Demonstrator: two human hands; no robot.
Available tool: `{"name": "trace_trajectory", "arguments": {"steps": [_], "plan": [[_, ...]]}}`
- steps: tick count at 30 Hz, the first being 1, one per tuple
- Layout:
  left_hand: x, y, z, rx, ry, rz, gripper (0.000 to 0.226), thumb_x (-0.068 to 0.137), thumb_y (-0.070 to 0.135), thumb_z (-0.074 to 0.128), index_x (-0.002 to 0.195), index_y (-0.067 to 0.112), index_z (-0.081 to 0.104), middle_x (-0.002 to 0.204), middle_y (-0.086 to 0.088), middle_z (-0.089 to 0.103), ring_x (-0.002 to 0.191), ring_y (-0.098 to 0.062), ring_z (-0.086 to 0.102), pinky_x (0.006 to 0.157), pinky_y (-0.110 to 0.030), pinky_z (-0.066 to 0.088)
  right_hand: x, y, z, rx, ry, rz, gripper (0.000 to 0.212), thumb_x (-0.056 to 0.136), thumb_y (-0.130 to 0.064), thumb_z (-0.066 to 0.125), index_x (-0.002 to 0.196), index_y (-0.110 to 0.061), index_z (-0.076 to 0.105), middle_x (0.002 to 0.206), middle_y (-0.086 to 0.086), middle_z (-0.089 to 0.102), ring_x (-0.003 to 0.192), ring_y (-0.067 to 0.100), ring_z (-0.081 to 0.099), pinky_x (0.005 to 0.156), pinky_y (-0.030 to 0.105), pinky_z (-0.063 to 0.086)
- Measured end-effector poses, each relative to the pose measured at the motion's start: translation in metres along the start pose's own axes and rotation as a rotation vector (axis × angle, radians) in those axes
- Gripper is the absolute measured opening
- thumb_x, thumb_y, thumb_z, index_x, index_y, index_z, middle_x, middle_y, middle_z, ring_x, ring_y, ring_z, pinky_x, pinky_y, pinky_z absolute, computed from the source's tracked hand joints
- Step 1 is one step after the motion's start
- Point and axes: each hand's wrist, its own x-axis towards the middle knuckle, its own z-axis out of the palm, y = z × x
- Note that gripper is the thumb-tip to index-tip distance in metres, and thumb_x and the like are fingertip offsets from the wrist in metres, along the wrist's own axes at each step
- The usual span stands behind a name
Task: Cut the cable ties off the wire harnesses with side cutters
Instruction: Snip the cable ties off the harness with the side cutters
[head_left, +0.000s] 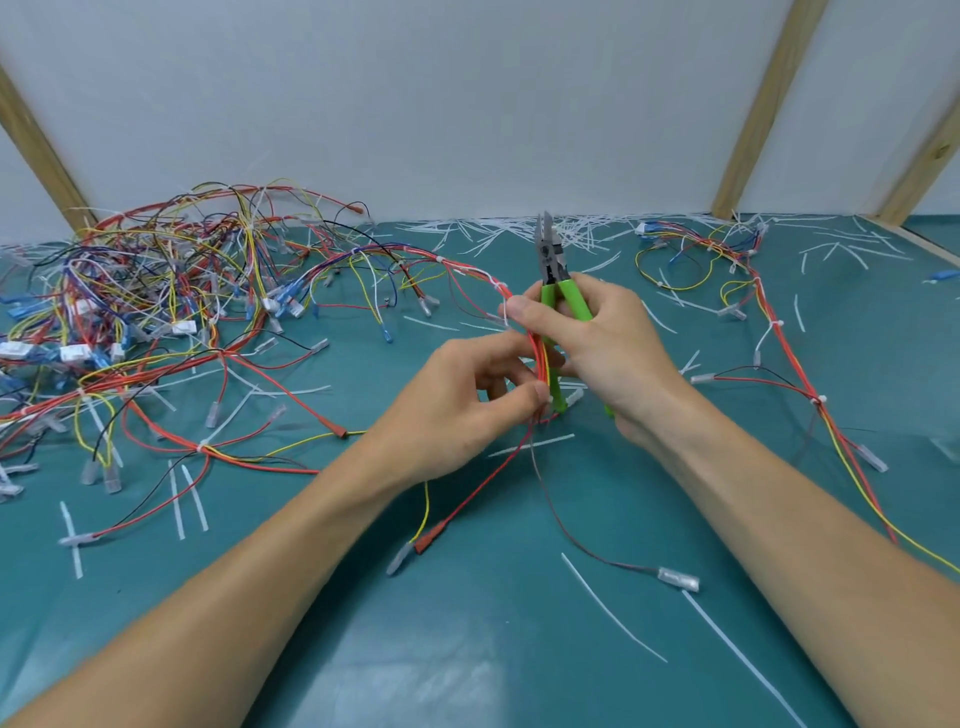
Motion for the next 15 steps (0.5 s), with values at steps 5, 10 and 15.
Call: {"name": "trace_trajectory", "arguments": {"steps": [5, 10, 15], "plan": [[-0.002, -0.001, 0.002, 0.130, 0.051, -0.020, 0.012, 0.095, 0.021, 0.066, 0.102, 0.023, 0.075, 0.076, 0.006, 0.074, 0.060, -0.006, 0.058, 0.058, -0.011, 0.038, 0.003, -0.002, -0.005, 0.107, -0.026, 0.013, 0.019, 0.091, 0.003, 0.068, 0.095, -0.014, 0.062, 0.096, 0.004, 0.079, 0.075, 0.013, 0.067, 0.065, 0.034, 0.061], [0.004, -0.006, -0.018, 0.099, 0.567, -0.115, 0.020, 0.097, 0.017, 0.061, 0.081, 0.013, 0.071, 0.063, 0.002, 0.066, 0.056, -0.011, 0.059, 0.059, -0.026, 0.047, 0.011, -0.005, -0.023, 0.201, -0.023, -0.029, 0.019, 0.097, 0.004, 0.059, 0.101, -0.014, 0.062, 0.092, -0.003, 0.077, 0.073, 0.010, 0.067, 0.067, 0.034, 0.063], [0.004, -0.016, -0.052, 0.385, 0.949, -0.099, 0.034, 0.081, 0.006, 0.061, 0.115, 0.008, 0.055, 0.105, -0.004, 0.057, 0.097, -0.019, 0.056, 0.093, -0.036, 0.045, 0.020, -0.010, -0.059, 0.481, -0.274, -0.013, 0.021, 0.092, -0.003, 0.056, 0.103, -0.020, 0.061, 0.095, -0.006, 0.070, 0.076, 0.011, 0.061, 0.073, 0.036, 0.059]]}}
